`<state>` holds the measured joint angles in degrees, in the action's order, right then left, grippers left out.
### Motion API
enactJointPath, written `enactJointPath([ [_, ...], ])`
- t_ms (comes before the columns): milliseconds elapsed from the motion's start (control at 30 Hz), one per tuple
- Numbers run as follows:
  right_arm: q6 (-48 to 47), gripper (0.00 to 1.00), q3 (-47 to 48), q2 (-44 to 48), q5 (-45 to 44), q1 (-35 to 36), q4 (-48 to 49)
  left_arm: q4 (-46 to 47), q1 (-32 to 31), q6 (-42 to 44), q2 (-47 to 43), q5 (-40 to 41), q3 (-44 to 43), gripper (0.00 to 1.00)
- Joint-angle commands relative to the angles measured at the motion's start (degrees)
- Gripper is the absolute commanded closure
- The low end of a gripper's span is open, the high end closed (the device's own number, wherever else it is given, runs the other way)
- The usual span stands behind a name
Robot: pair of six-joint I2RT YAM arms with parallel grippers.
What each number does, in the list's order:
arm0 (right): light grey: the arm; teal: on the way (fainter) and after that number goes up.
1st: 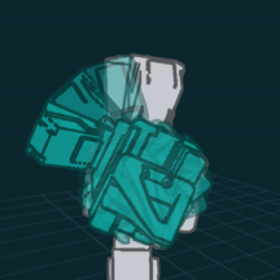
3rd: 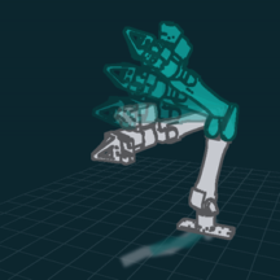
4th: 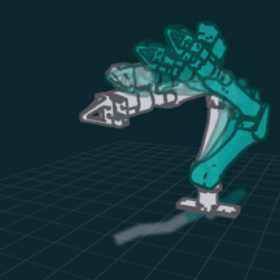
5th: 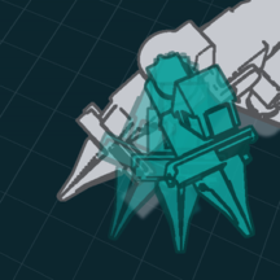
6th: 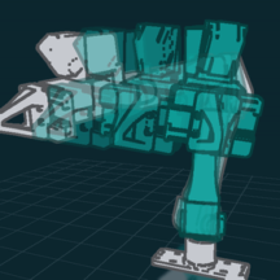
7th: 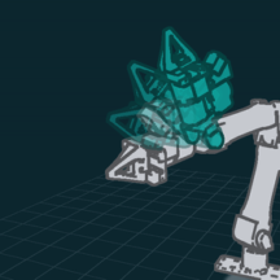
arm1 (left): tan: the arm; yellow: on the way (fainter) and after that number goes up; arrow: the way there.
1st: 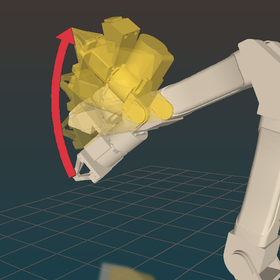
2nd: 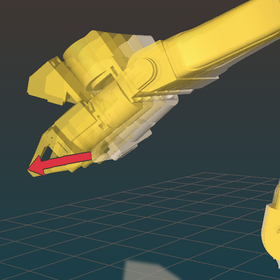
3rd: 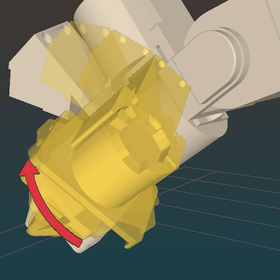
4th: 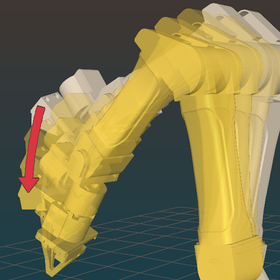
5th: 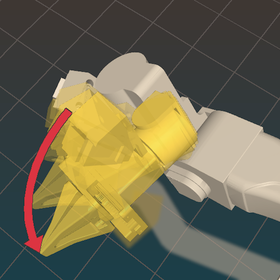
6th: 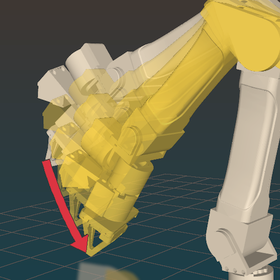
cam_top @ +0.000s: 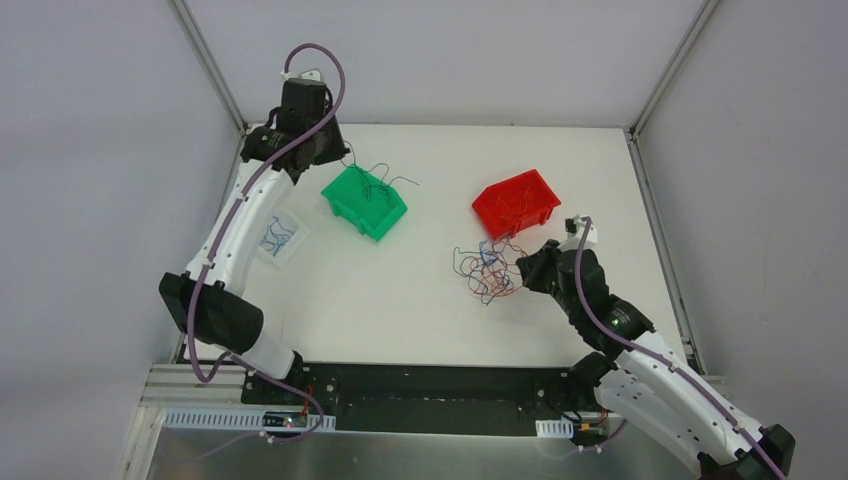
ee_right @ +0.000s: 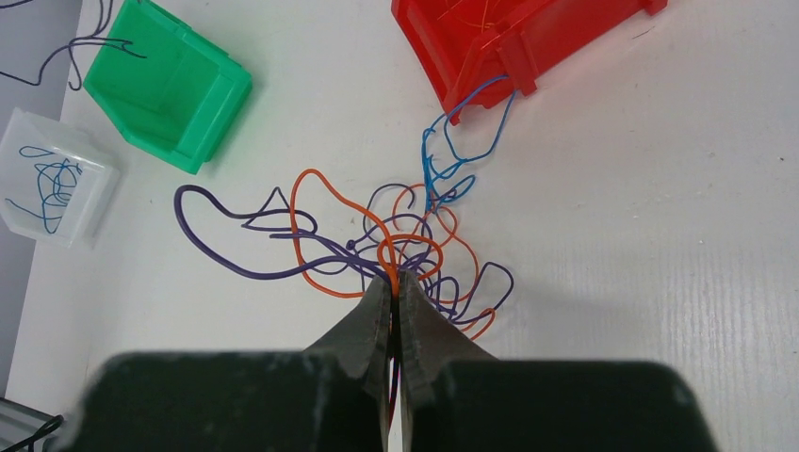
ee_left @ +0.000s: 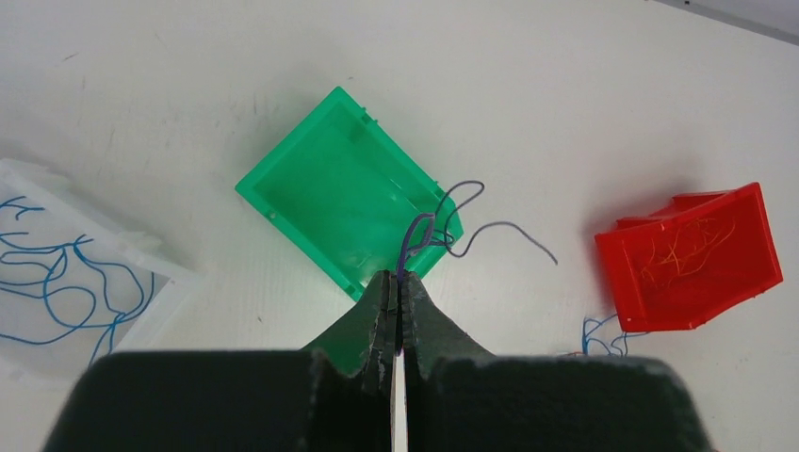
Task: Untangle the cables
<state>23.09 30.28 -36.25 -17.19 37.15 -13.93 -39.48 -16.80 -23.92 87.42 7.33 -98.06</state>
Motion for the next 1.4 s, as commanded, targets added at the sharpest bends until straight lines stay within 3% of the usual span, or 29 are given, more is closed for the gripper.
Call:
enactJointPath([
  [0,-0.7,1.0,0.8,-0.3,1.0,-0.1,2.2,4.0,0.2,-1.4,3.6,0.6,-2.5,1.0],
  [633,-2.2,1.0,0.6,-1.2,1.0,-0.1,2.5,5.1,0.7,-0.1,13.3,11.5,1.6,1.0],
  [1167,-3.2,1.0,2.8,-6.0,4.5,-0.1,3.7,5.1,0.8,-1.4,21.2,9.8,-0.4,1.0],
  [1200,-3.0,1.0,2.8,-6.3,4.8,-0.1,3.9,5.1,0.8,-1.3,20.9,9.3,-0.3,0.98],
  [1267,-2.8,1.0,2.8,-6.8,5.5,-0.1,4.3,5.1,0.8,-0.9,20.1,8.3,-0.2,0.85],
  [1367,-2.5,1.0,2.8,-7.3,6.9,-0.1,5.1,4.7,0.8,-0.8,17.8,6.6,0.5,0.46],
])
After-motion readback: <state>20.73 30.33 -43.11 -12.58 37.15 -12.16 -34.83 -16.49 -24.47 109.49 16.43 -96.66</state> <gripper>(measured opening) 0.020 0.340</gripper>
